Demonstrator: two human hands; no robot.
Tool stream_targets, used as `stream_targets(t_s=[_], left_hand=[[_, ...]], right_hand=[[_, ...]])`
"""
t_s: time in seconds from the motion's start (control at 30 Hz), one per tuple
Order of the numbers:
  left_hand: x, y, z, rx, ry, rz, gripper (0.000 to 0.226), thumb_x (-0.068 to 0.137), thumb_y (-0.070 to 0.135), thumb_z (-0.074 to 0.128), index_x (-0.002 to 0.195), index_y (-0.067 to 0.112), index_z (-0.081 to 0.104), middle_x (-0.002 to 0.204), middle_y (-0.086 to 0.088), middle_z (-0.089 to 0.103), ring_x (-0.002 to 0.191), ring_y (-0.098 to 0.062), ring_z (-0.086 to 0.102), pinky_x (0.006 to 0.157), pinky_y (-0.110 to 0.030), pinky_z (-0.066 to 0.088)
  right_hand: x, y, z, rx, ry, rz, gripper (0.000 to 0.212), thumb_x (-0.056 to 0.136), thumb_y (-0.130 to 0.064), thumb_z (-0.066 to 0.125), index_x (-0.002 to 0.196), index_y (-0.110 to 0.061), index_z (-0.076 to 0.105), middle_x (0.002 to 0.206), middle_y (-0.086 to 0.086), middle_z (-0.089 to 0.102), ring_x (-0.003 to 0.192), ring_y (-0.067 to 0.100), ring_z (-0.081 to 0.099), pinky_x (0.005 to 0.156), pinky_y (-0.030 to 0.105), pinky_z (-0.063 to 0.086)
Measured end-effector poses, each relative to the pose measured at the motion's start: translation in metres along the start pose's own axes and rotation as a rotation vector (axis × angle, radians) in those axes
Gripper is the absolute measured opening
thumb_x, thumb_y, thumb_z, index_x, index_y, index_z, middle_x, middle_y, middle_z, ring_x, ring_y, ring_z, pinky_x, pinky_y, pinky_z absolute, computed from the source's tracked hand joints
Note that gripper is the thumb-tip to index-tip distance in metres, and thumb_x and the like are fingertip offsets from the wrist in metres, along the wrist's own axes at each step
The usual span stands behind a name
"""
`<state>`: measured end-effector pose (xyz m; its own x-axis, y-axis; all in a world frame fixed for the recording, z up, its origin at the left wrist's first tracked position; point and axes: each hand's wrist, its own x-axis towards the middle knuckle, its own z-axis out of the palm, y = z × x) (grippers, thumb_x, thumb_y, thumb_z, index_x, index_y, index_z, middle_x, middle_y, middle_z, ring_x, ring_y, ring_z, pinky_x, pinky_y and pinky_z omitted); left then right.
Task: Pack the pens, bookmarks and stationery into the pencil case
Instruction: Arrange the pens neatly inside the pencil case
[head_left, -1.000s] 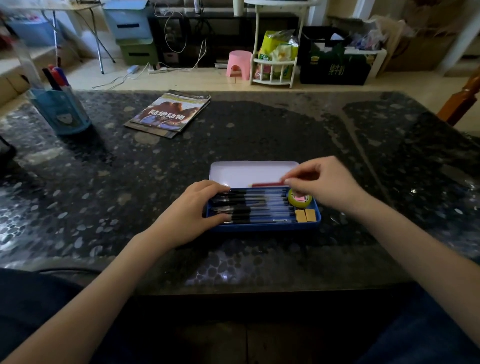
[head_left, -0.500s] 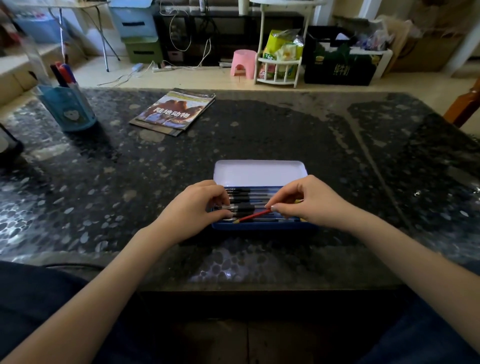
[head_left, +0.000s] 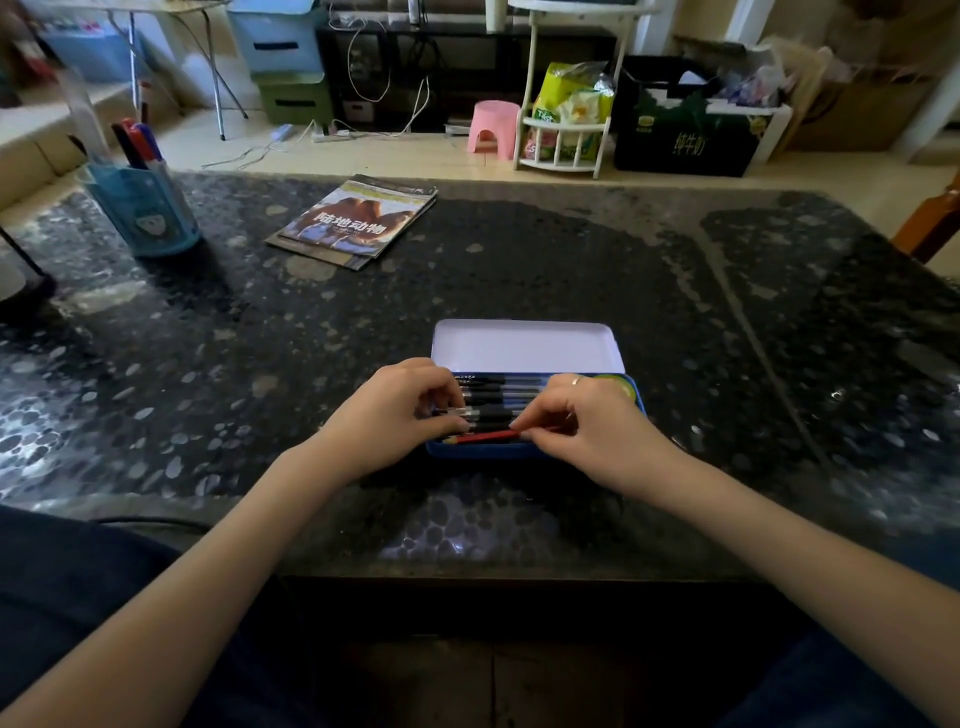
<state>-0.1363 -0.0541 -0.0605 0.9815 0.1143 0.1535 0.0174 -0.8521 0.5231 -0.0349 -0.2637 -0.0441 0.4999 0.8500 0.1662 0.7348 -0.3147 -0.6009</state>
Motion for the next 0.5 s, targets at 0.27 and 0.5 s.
stream_targets(t_s=[0.27,0.5], left_hand=[[0.000,-0.002,-0.010,-0.136,-0.066,-0.071,0.021,0.072,0.023,0.079,0.089,0.025,0.067,0.086,0.007,0.061,0.074,-0.007,0.058,0.065,-0.009,0.044],[0.001,-0.003,-0.013,-0.199,-0.132,-0.148,0.025,0.065,0.026,0.083,0.086,0.027,0.068,0.085,0.005,0.065,0.070,-0.001,0.057,0.064,-0.009,0.045]], right_hand=[[0.001,0.005,0.000,-0.099,-0.036,0.005,0.013,0.080,-0.012,0.073,0.087,-0.022,0.075,0.080,-0.012,0.062,0.074,0.002,0.058,0.067,0.019,0.047],[0.003,0.006,0.000,-0.063,-0.076,-0.010,0.011,0.080,-0.012,0.075,0.086,-0.022,0.076,0.078,-0.019,0.057,0.074,0.001,0.056,0.068,0.011,0.042]])
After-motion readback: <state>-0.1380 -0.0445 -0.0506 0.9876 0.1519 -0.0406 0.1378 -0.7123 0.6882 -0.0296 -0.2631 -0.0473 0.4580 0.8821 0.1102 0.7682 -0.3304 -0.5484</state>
